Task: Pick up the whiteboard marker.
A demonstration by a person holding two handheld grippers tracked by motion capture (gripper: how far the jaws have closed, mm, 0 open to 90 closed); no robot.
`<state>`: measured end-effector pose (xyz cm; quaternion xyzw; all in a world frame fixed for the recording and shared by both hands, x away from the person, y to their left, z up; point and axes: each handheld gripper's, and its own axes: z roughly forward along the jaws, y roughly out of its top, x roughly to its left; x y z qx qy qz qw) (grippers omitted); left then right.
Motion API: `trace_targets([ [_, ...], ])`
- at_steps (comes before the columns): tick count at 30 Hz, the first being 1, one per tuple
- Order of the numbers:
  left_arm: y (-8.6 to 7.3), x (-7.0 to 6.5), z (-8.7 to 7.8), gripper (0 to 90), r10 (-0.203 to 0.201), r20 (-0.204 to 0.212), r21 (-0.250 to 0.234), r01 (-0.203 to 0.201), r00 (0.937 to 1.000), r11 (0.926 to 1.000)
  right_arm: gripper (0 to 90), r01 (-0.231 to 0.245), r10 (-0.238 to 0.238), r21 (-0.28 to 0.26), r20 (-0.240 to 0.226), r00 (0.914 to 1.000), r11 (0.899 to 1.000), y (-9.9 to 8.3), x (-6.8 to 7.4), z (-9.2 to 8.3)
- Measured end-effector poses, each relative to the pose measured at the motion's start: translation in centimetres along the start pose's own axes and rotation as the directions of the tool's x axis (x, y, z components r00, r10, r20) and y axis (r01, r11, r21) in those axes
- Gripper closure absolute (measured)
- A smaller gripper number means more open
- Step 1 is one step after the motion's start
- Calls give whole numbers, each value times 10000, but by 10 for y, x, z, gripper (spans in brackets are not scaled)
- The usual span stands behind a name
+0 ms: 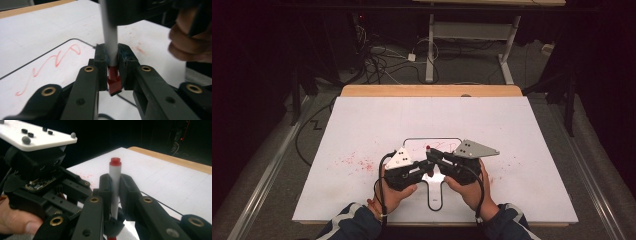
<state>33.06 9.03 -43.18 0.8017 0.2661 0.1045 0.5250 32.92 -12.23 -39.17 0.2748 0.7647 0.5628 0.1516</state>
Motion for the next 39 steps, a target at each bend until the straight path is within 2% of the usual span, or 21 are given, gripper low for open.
trace_targets([
  [3, 0, -1, 0, 782, 522, -255, 285, -515, 9983, 9983, 795, 211, -212, 144, 71, 9998, 9997, -1, 2, 1],
  [5, 0, -5, 2, 782, 916, -238, 373, -907, 9955, 9952, 763, 219, -220, 267, 4, 9998, 9994, -2, 3, 3],
  [6, 0, -6, 2, 783, 1028, -402, 502, -1007, 9939, 9936, 769, 274, -274, 300, 27, 9996, 9992, -3, 4, 4],
  [11, -1, -7, 2, 783, 1369, -679, 679, -1323, 9883, 9889, 773, 340, -344, 569, 63, 9994, 9978, -7, 4, 9],
  [14, 0, -7, 1, 783, 1513, -761, 748, -1457, 9856, 9865, 810, 400, -411, 669, 146, 9990, 9970, -10, 4, 12],
  [22, -2, -6, 2, 779, 1530, -738, 654, -1483, 9855, 9868, 815, 527, -538, 576, 189, 9984, 9969, -13, 4, 12],
  [24, -3, -5, 2, 753, 1563, -861, 670, -1508, 9840, 9863, 816, 559, -568, 521, 151, 9983, 9971, -13, 4, 11],
  [25, -3, -5, 2, 688, 1577, -963, 695, -1514, 9828, 9860, 816, 629, -639, 411, 219, 9977, 9972, -12, 3, 9],
  [26, -4, -3, 1, 688, 1526, -948, 653, -1468, 9837, 9870, 816, 629, -639, 411, 219, 9977, 9972, -12, 3, 9],
  [27, -4, -3, 0, 631, 1461, -870, 595, -1412, 9854, 9882, 816, 615, -622, 351, 195, 9979, 9975, -11, 1, 8],
  [30, -4, -4, -3, 523, 1632, -1228, 677, -1558, 9789, 9855, 817, 578, -585, 275, 248, 9980, 9980, -10, -2, 5],
  [31, -4, -4, -5, 523, 1817, -1340, 710, -1735, 9742, 9823, 817, 578, -585, 275, 248, 9980, 9980, -10, -2, 5],
  [33, -3, -4, -10, 443, 2180, -1315, 615, -2115, 9670, 9754, 817, 520, -526, 192, 348, 9980, 9985, -10, -4, 2],
  [34, -4, -4, -15, 402, 2228, -1529, 743, -2136, 9628, 9741, 817, 502, -508, 184, 382, 9980, 9986, -9, -6, 1],
  [36, -4, -3, -22, 349, 2557, -1746, 835, -2445, 9509, 9660, 817, 544, -549, 128, 492, 9973, 9984, -9, -9, -2],
  [38, -6, 0, -29, 301, 2682, -1762, 844, -2570, 9471, 9627, 817, 610, -618, 146, 632, 9961, 9980, -9, -12, -4],
  [39, -7, 2, -33, 291, 2655, -1754, 752, -2560, 9480, 9638, 817, 617, -623, 115, 682, 9957, 9980, -9, -14, -5],
])
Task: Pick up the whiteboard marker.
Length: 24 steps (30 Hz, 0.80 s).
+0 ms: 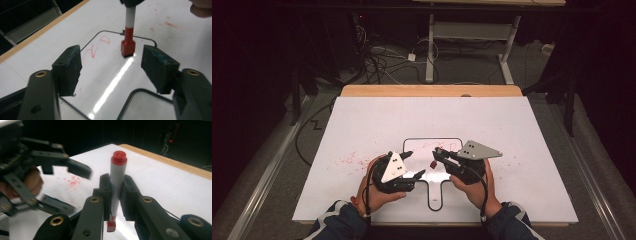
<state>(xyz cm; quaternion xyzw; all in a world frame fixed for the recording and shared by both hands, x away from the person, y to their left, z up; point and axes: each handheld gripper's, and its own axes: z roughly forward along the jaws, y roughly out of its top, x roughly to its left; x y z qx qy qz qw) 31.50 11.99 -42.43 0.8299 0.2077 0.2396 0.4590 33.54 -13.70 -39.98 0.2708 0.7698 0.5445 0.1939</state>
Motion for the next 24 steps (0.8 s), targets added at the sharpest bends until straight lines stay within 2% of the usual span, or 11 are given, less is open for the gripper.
trace_targets([
  [2, -4, 4, -7, 263, -16, -38, -63, 16, 10000, 10000, 817, -6, 6, -2, 169, 9999, 10000, 0, -4, -2],
  [8, -21, 14, -30, 229, 322, -434, 37, -320, 9985, 9995, 817, -64, 65, -30, 513, 9987, 10000, -2, -15, -8],
  [13, -41, 22, -44, 217, 255, -657, 299, -236, 9975, 9993, 817, 101, -106, 74, 739, 9972, 9999, -3, -20, -8],
  [18, -60, 27, -55, 212, 9, -1093, 766, 75, 9940, 9970, 816, 137, -148, 137, 831, 9964, 9998, -5, -24, -6],
  [21, -69, 30, -62, 207, -423, -1389, 844, 544, 9894, 9949, 816, 60, -76, 178, 904, 9959, 9998, -6, -27, -4],
  [24, -74, 31, -66, 207, -690, -1509, 877, 828, 9861, 9927, 816, 10, -28, 191, 960, 9954, 9998, -7, -32, -2],
])
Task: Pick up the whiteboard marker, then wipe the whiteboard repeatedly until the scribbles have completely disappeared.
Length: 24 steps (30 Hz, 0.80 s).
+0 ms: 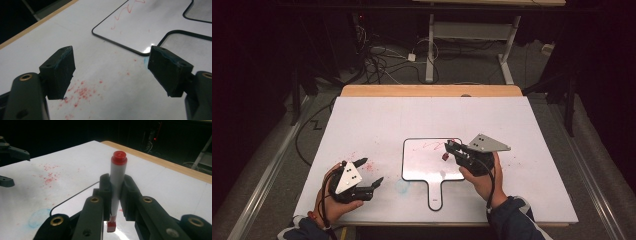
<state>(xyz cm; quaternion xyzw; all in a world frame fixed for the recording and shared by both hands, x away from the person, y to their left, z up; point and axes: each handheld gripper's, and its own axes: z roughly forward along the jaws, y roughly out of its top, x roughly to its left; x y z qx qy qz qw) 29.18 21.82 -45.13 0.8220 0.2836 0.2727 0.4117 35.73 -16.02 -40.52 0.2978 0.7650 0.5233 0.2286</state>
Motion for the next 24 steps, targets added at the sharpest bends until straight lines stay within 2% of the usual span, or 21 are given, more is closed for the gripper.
trace_targets([
  [3, -2, 1, -2, 207, -265, 13, -72, 265, 9996, 9996, 816, -33, 33, 9, 69, 10000, 10000, 0, -3, 3],
  [12, -6, -4, -2, 206, -27, 106, 258, 25, 9999, 9997, 816, 137, -137, 157, -3, 9999, 9998, 0, -4, 17],
  [18, -10, -5, -4, 206, 2, 48, 424, -4, 10000, 9991, 816, 283, -281, 212, -58, 9996, 9994, 0, -3, 24],
  [24, -12, -5, -7, 207, -109, -34, 459, 110, 9999, 9989, 816, 203, -202, 231, -57, 9998, 9995, 2, -2, 34],
])
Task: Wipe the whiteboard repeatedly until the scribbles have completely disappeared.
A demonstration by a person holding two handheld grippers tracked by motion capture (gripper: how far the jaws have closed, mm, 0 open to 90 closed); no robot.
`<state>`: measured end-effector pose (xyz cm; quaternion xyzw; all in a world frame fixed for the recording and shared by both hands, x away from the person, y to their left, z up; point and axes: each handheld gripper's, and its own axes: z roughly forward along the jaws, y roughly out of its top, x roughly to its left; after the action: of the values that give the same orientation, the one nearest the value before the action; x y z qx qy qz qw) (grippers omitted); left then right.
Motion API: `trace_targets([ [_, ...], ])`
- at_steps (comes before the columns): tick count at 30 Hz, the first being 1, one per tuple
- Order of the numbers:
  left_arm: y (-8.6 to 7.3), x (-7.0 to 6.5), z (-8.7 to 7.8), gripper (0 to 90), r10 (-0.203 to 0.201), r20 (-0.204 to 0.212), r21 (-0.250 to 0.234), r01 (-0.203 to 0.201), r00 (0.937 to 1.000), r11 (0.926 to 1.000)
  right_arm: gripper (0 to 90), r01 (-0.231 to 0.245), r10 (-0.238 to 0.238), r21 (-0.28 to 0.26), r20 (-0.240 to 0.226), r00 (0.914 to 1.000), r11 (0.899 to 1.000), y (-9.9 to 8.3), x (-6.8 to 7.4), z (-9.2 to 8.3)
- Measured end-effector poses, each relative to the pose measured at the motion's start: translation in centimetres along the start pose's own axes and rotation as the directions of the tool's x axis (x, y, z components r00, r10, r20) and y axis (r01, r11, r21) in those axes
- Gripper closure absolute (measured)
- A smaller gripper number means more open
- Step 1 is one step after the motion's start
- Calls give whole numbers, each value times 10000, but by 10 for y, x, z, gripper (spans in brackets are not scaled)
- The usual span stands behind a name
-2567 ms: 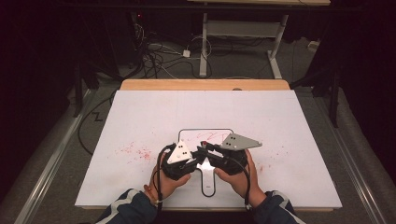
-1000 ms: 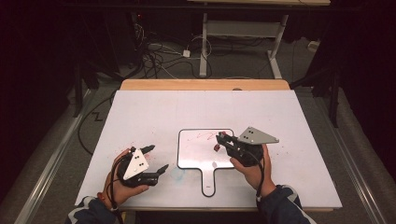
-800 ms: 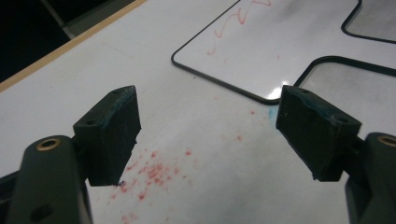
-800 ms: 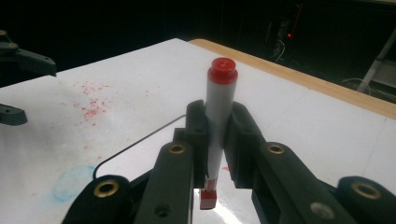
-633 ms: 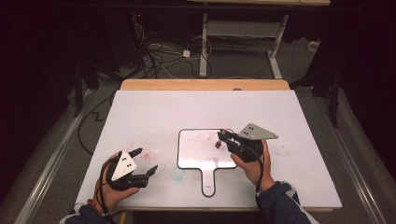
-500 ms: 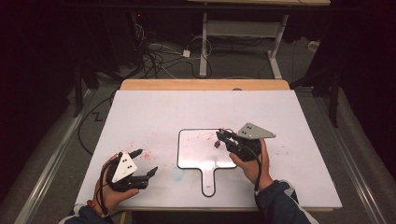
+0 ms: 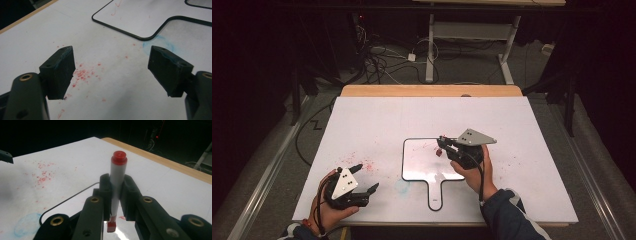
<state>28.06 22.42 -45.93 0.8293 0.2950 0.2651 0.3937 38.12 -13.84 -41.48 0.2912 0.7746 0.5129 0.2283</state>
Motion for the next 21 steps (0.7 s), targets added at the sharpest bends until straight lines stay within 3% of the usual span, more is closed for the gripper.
trace_targets([
  [6, -2, 1, -5, 206, 44, -193, -62, -45, 9998, 10000, 816, -257, 257, 81, 73, 9996, 9996, 3, 1, 14],
  [13, -2, 0, -2, 206, 93, -137, 50, -92, 9999, 9999, 816, -178, 175, 160, 201, 9996, 9997, 8, 7, 27],
  [15, -2, -1, -3, 206, -65, -86, 103, 65, 9999, 9999, 816, -99, 91, 283, 267, 9996, 9996, 10, 10, 36],
  [17, -2, -1, -3, 207, 127, -181, 147, -124, 9998, 9998, 816, -127, 119, 324, 232, 9997, 9994, 10, 11, 40],
  [21, -3, -2, -3, 206, 82, -197, 199, -78, 9998, 9998, 817, -36, 26, 543, 198, 9998, 9985, 13, 18, 54],
])
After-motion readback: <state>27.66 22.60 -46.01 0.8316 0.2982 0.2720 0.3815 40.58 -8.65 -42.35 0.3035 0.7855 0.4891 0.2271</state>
